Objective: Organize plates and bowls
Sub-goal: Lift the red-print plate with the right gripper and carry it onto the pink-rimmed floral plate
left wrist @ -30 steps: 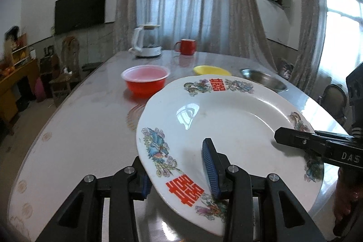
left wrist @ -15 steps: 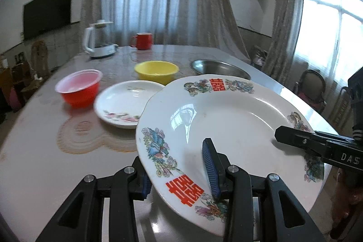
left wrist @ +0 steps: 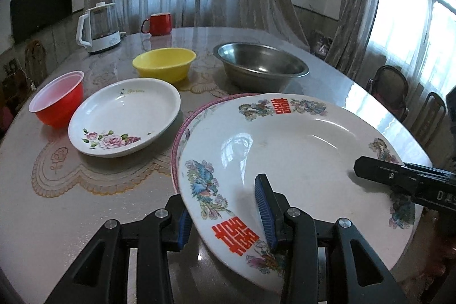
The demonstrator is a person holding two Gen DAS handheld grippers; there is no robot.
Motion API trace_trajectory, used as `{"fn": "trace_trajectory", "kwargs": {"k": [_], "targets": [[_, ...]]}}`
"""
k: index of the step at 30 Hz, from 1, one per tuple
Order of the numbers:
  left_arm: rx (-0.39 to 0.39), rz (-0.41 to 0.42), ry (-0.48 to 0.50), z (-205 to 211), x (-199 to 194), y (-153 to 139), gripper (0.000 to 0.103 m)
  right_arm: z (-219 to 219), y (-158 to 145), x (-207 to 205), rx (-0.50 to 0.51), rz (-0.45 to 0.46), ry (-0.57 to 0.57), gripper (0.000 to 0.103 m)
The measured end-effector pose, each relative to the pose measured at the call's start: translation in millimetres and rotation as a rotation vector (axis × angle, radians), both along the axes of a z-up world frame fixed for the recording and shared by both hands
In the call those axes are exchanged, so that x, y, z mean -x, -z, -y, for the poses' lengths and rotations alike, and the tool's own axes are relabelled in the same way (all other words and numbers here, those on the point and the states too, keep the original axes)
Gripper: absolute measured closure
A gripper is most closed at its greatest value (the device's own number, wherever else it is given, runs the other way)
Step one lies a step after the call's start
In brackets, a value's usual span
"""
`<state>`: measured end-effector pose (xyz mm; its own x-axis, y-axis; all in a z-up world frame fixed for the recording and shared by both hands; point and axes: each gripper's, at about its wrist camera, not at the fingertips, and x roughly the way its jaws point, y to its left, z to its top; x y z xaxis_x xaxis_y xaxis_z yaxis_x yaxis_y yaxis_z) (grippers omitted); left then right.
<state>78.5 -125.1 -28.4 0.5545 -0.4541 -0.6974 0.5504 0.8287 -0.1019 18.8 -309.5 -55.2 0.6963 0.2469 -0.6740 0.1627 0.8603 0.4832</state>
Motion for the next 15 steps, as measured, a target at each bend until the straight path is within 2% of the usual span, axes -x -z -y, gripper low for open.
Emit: {"fn": "trace_trajectory", "kwargs": {"k": [15], "targets": [[-0.048,-0.055,-0.042,7,-7,-2,0.058,6,8,-22,-0.003,-0.086,0.018,0.080]]}}
